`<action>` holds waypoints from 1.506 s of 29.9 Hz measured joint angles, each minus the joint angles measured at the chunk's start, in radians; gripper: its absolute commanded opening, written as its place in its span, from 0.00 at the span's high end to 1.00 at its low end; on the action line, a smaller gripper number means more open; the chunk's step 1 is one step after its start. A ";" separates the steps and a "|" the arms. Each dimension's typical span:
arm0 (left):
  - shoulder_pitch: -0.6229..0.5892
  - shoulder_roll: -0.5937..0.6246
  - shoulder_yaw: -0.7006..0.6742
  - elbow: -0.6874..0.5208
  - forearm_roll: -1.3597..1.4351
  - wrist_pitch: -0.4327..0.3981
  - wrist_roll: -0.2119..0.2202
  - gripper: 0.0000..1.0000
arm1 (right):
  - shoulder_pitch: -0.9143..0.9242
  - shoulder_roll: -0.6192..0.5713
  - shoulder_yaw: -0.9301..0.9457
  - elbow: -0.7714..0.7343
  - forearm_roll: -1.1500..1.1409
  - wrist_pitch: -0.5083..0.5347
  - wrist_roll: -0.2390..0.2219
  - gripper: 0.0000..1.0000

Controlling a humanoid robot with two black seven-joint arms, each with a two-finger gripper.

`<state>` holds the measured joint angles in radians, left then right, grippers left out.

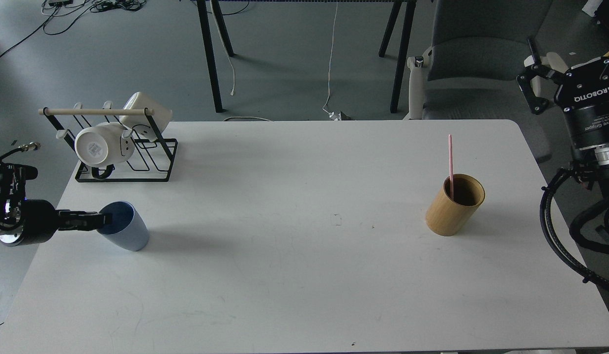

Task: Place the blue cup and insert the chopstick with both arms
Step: 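Grasp the tipped blue cup with the left gripper, then lift the blue cup, carry it to table center, set it upright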

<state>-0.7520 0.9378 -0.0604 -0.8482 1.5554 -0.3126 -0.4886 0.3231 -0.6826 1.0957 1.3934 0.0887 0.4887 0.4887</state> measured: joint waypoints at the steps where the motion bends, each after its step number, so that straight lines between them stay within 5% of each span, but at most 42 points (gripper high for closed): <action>1: 0.000 0.000 0.000 0.000 0.000 0.003 0.000 0.67 | -0.001 0.000 0.000 0.000 0.000 0.000 0.000 0.01; 9: 0.000 0.002 -0.002 -0.002 -0.004 0.010 0.000 0.94 | -0.002 0.000 0.001 0.000 0.000 0.000 0.000 0.01; 20: 0.000 0.007 -0.004 -0.029 -0.005 0.070 0.000 0.97 | -0.012 0.000 0.002 -0.002 0.000 0.000 0.000 0.01; 30: -0.089 0.065 -0.061 -0.234 -0.015 0.059 0.000 0.97 | -0.007 0.004 0.053 -0.017 0.000 0.000 0.000 0.01; 37: -0.320 -0.181 -0.020 -0.178 0.081 -0.106 0.000 0.96 | 0.064 0.005 0.068 -0.086 0.003 0.000 0.000 0.01; 45: -0.516 -0.539 0.252 -0.020 0.112 -0.131 0.000 0.96 | 0.090 0.004 0.056 -0.124 0.007 0.000 0.000 0.01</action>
<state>-1.2679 0.3985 0.1914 -0.8680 1.6672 -0.4435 -0.4888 0.4127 -0.6790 1.1520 1.2698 0.0959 0.4887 0.4887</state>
